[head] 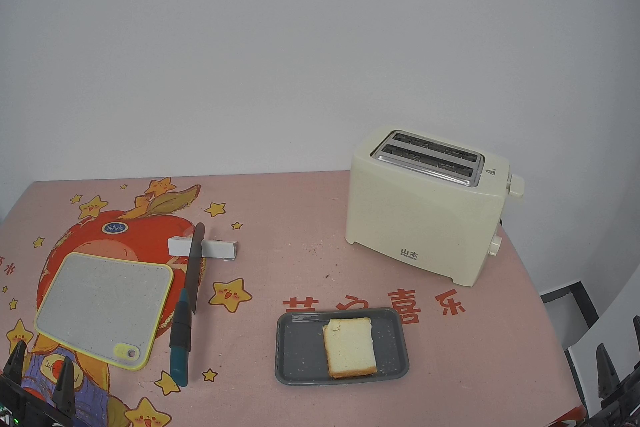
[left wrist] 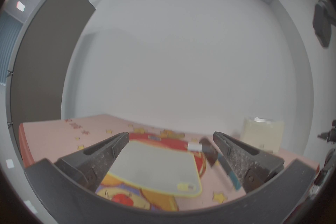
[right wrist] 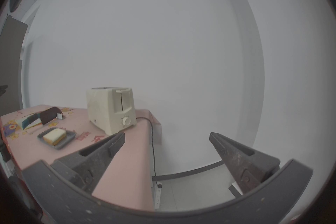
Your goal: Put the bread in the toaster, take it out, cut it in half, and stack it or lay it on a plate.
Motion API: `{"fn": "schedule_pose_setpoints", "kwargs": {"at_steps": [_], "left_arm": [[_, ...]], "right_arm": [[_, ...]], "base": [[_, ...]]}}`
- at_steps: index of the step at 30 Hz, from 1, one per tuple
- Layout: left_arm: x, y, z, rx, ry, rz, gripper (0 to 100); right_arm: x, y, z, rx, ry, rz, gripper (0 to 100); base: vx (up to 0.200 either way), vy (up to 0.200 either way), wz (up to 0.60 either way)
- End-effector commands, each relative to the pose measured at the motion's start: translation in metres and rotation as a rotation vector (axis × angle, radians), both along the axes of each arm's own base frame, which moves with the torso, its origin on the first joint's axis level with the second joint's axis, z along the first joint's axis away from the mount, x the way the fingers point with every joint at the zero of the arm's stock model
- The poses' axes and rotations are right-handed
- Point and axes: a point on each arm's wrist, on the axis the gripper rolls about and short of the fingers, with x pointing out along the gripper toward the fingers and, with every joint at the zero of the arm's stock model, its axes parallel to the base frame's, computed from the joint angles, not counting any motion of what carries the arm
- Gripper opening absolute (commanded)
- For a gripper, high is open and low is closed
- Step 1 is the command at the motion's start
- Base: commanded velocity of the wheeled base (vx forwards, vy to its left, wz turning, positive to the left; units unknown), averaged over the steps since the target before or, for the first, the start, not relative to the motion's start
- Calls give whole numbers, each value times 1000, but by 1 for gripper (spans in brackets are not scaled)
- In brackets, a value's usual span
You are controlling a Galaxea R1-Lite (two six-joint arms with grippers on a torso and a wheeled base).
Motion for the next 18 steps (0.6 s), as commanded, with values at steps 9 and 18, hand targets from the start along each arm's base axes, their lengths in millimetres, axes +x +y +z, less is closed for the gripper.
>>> {"fn": "schedule_pose_setpoints", "kwargs": {"at_steps": [9,18], "left_arm": [[-5,-1,-8,-8,-39,71,100],[-5,-3,-8,14,-38,0,100]], "right_arm": [[0,0,-5,0,-1,-4,100],[0,0,-5,1,-3,-4,100]], "base": [[0,0,0],[0,0,0]]}}
